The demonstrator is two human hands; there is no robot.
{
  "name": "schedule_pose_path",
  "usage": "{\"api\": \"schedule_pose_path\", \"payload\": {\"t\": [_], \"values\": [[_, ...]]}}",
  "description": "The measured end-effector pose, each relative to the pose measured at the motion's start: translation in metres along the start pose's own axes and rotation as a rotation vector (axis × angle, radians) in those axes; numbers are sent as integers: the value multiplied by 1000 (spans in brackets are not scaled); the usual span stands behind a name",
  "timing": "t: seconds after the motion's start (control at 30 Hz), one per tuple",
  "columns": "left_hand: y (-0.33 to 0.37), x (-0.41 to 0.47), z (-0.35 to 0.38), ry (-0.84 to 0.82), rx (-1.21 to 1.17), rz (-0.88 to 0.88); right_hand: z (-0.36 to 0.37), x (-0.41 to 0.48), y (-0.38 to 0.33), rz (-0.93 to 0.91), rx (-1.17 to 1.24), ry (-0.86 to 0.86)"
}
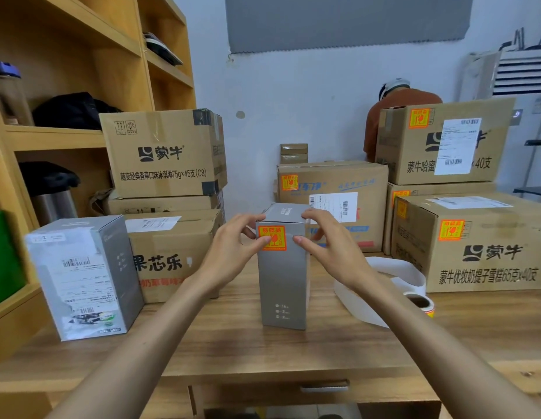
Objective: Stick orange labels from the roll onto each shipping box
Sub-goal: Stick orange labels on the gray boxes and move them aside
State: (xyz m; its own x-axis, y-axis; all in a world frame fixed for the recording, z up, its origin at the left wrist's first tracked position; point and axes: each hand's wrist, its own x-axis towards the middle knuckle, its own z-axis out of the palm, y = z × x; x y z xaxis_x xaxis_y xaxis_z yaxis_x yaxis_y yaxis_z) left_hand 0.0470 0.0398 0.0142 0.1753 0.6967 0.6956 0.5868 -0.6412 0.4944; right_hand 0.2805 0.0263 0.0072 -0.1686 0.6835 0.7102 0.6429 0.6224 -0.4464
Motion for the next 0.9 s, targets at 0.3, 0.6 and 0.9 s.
{"api": "schedule_pose_path", "payload": {"t": [0.3,0.6,0.9], "values": [[-1,1,-3,-10,18,-66,6,3,-8,-61,-136,40],[3,7,-2,-24,106,-117,14,1,-12,-69,-167,58],[-7,5,-4,-19,137,-98,8,2,-9,-108,-167,41]]}}
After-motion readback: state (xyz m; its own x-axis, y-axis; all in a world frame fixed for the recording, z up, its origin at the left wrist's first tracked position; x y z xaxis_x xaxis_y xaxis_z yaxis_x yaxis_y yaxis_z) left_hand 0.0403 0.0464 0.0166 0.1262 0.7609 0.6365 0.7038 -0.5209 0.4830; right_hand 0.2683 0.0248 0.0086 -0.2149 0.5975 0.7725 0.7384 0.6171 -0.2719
